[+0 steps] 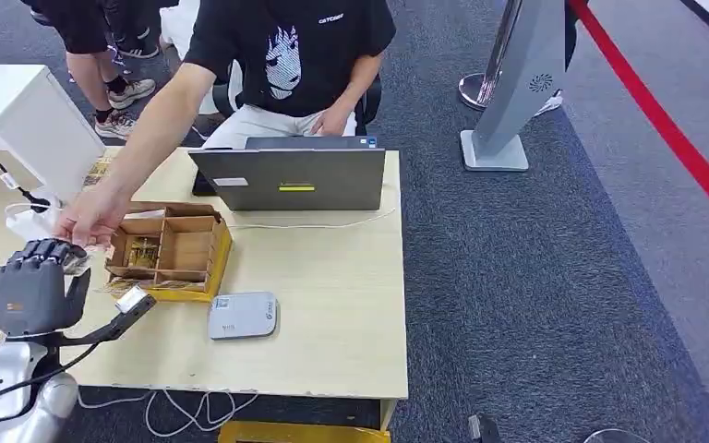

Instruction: Pass the card to the sensor for recognition and then transmit it.

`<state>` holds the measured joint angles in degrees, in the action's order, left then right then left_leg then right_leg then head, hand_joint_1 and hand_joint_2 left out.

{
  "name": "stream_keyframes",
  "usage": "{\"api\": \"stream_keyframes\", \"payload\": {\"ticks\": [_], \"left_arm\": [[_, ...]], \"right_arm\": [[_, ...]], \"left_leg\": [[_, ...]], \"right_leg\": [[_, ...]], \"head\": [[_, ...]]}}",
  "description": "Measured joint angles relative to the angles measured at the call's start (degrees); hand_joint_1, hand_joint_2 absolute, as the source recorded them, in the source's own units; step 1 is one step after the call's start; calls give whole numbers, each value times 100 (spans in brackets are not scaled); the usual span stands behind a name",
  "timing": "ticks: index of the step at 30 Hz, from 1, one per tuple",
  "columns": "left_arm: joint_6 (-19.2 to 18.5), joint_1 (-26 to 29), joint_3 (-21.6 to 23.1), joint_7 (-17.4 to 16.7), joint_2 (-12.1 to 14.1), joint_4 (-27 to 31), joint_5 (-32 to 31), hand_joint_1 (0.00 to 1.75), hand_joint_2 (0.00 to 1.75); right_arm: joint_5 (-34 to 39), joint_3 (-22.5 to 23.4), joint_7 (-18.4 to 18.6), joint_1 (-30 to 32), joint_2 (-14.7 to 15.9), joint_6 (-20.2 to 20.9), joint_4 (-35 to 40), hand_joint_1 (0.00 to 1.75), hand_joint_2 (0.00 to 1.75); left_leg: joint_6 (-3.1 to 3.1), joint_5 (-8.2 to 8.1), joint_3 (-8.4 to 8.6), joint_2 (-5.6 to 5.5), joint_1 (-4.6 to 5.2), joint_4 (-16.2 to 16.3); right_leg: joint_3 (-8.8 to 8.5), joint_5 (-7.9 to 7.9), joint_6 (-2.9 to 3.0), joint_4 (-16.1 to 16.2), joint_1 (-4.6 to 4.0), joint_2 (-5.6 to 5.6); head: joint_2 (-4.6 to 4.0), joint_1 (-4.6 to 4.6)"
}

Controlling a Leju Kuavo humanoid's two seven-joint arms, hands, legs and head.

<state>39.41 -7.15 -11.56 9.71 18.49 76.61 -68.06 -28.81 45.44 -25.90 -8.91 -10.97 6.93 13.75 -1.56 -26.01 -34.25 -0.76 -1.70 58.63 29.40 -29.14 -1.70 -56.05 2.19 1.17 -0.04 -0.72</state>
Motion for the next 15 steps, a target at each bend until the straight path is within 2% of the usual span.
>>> {"api": "stream_keyframes", "payload": {"ticks": [4, 12, 15], "left_arm": [[2, -24, 0, 162, -48, 46, 50, 175, 175], [2, -39, 0, 247, -155, 146, 225, 175, 175], [-28, -10, 19, 409, -253, 255, 345, 175, 175]], "right_arm": [[20, -9, 0, 0, 0, -11, 0, 0, 175], [66, -44, 0, 0, 0, -55, 0, 0, 175], [92, -50, 0, 0, 0, -57, 0, 0, 175]], "left_leg": [[0, 0, 0, 1, 0, 0], [0, 0, 0, 1, 0, 0], [0, 0, 0, 0, 1, 0]], "right_leg": [[0, 0, 0, 0, 0, 0], [0, 0, 0, 0, 0, 0], [0, 0, 0, 0, 1, 0]], "head": [[-2, 0], [0, 0], [0, 0]]}}
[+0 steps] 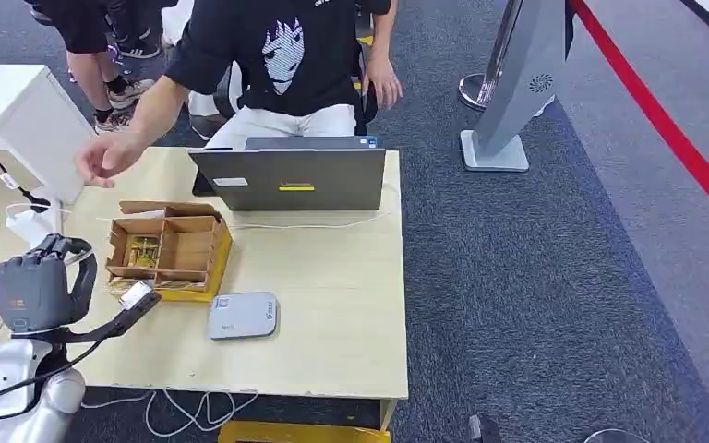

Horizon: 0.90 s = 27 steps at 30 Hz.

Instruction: Pass the card to the sensor for recognition and then transmit it.

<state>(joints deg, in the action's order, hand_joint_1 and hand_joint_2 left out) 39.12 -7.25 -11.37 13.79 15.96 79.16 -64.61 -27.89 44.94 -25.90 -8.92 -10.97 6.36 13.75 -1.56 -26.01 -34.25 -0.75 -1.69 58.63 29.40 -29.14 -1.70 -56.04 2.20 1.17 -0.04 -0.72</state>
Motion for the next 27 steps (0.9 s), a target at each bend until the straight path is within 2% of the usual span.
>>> {"api": "stream_keyframes", "payload": {"ticks": [5, 8, 10, 14, 18, 20, 27], "left_arm": [[-94, 239, 371, 127, -366, 306, -187, 175, 175], [-103, 430, 830, -6, -614, 455, -573, 175, 175], [-98, 512, 1027, -39, -713, 525, -619, 175, 175], [-288, 608, 1328, 50, -835, 612, -609, 175, 175], [-391, 783, 1986, -303, -938, 619, -957, 175, 175], [-400, 819, 2180, -359, -938, 619, -988, 175, 175], [-570, 807, 2413, -601, -907, 429, -1191, 175, 175]], "right_arm": [[79, -2, -24, 4, 0, 26, 0, 0, 175], [107, 0, -50, 7, 0, 94, 0, 0, 175], [114, 0, -50, 12, 0, 92, 0, 0, 175], [155, 0, -59, 34, 13, 103, 0, 0, 175], [166, 0, -59, 40, 46, 127, 2, 0, 175], [168, 0, -59, 45, 52, 127, 2, 0, 175], [164, -2, -57, 47, 68, 109, 2, 0, 175]], "left_leg": [[1, -1, -1, -1, 4, 2], [3, -2, -3, -1, 6, 2], [3, -3, -2, 3, 5, 2], [3, -2, 0, 0, 4, 2], [3, -3, -4, 1, 3, 2], [3, -3, -4, 3, 4, 2], [3, -2, -3, -1, 3, 2]], "right_leg": [[1, 0, 0, 4, 3, 0], [-1, 0, -1, 5, 4, 0], [1, 1, -2, 5, 4, 2], [1, 1, -2, 4, 2, 0], [1, 1, -2, 4, 2, 1], [2, 1, -2, 4, 2, 3], [1, 1, -2, 4, 1, -1]], "head": [[0, 0], [0, 0], [0, -2], [0, -13], [0, -13], [-2, -13], [0, -11]]}}
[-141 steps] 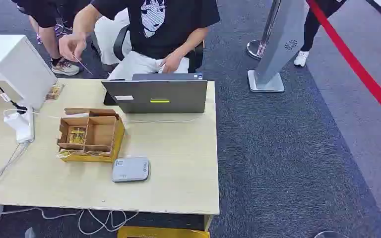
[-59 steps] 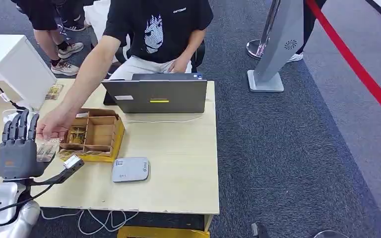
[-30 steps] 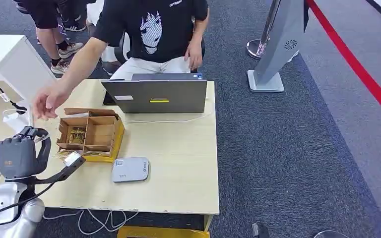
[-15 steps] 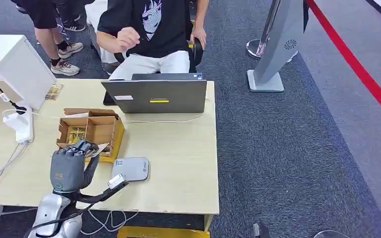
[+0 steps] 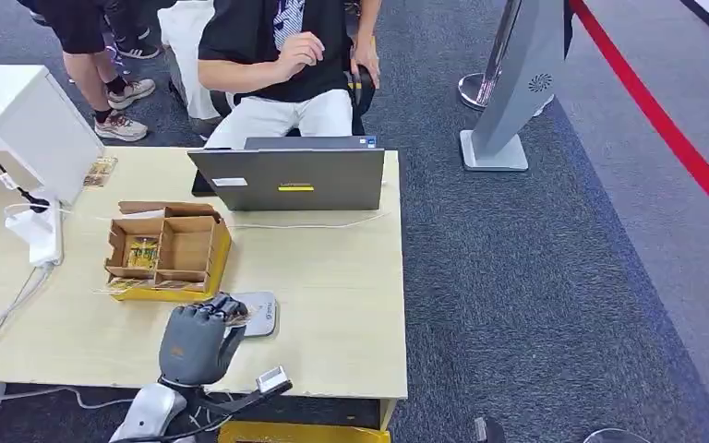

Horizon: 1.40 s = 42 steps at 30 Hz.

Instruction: Pass the card to the sensor for recognition and then transmit it.

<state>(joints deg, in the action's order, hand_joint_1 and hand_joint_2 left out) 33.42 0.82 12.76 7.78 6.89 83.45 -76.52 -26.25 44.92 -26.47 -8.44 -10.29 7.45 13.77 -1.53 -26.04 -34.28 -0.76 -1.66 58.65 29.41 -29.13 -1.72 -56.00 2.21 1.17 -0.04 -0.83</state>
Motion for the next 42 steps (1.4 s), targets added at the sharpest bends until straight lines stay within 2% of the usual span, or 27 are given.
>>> {"api": "stream_keyframes", "payload": {"ticks": [4, 6, 12, 27, 42], "left_arm": [[4, -5, 33, -26, 35, -155, -24, 175, 175], [-7, -11, 33, -158, 48, -237, -96, 175, 175], [52, -113, -37, -299, 171, -792, -138, 175, 175], [52, -460, -168, -332, 219, -1674, -273, 175, 175], [138, -641, -168, -354, 190, -1948, -310, 175, 175]], "right_arm": [[0, -2, 0, 0, 2, -4, 0, 0, 175], [0, -9, 0, 0, 4, 0, 0, 0, 175], [0, -57, 7, 0, 4, 13, 0, 0, 175], [-9, -105, 24, -2, 4, 77, 0, 0, 175], [-9, -151, 24, -3, 4, 81, 0, 0, 175]], "left_leg": [[0, 0, -1, 0, 0, 0], [0, 0, -1, 0, 0, 0], [0, 0, -1, 0, 0, 0], [0, 0, -1, -2, 0, 0], [0, 1, 1, -3, 0, 0]], "right_leg": [[0, 0, 0, 0, 0, 1], [0, 0, 0, 0, 0, 0], [0, 0, 0, 0, 0, 0], [-2, 0, 0, -1, 0, -2], [-4, 0, 0, -1, 0, -3]], "head": [[0, 0], [0, 0], [0, 0], [0, 0], [0, 0]]}}
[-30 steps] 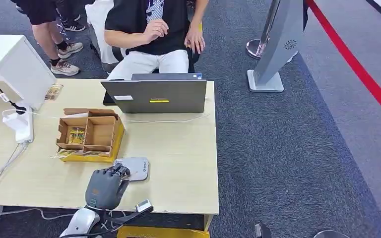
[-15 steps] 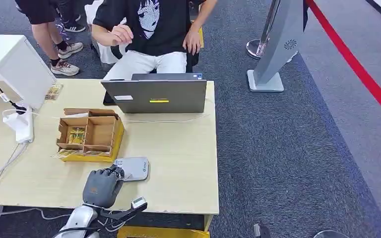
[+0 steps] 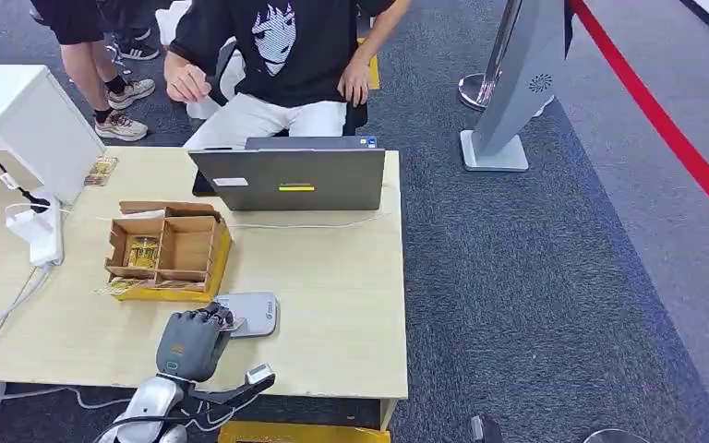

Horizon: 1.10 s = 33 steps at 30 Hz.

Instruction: Pass the card to the sensor for recognition and then transmit it.

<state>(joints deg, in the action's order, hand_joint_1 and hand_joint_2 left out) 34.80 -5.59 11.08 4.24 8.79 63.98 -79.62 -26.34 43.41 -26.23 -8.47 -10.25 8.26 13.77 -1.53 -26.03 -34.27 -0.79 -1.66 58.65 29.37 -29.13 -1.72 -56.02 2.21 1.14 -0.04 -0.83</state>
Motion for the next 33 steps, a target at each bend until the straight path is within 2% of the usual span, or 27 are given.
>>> {"api": "stream_keyframes", "payload": {"ticks": [10, 19, 25, 33], "left_arm": [[63, -354, -7, 44, 53, 276, 116, 175, 175], [44, -794, -218, 96, 322, 778, 447, 175, 175], [57, -964, -815, 325, 745, 722, 1147, 175, 175], [70, -966, -1525, 640, 1080, 234, 1585, 175, 175]], "right_arm": [[0, -59, 2, 0, 0, 2, -2, 0, 175], [39, -85, 20, 0, 0, -2, -2, 0, 175], [94, -85, 18, 2, 0, -2, -4, 0, 175], [116, -90, 15, 3, 0, -4, -4, 0, 175]], "left_leg": [[1, 3, -1, 0, 0, 0], [1, 3, -1, 1, -2, 0], [0, 3, -2, 2, -4, -1], [0, 3, -5, 5, -3, -1]], "right_leg": [[1, 1, 1, -1, 0, 0], [1, 1, 1, -5, -2, 2], [4, 0, 2, -9, -3, 4], [9, 0, 2, -9, -2, 7]], "head": [[0, 0], [0, 2], [0, 0], [-2, 2]]}}
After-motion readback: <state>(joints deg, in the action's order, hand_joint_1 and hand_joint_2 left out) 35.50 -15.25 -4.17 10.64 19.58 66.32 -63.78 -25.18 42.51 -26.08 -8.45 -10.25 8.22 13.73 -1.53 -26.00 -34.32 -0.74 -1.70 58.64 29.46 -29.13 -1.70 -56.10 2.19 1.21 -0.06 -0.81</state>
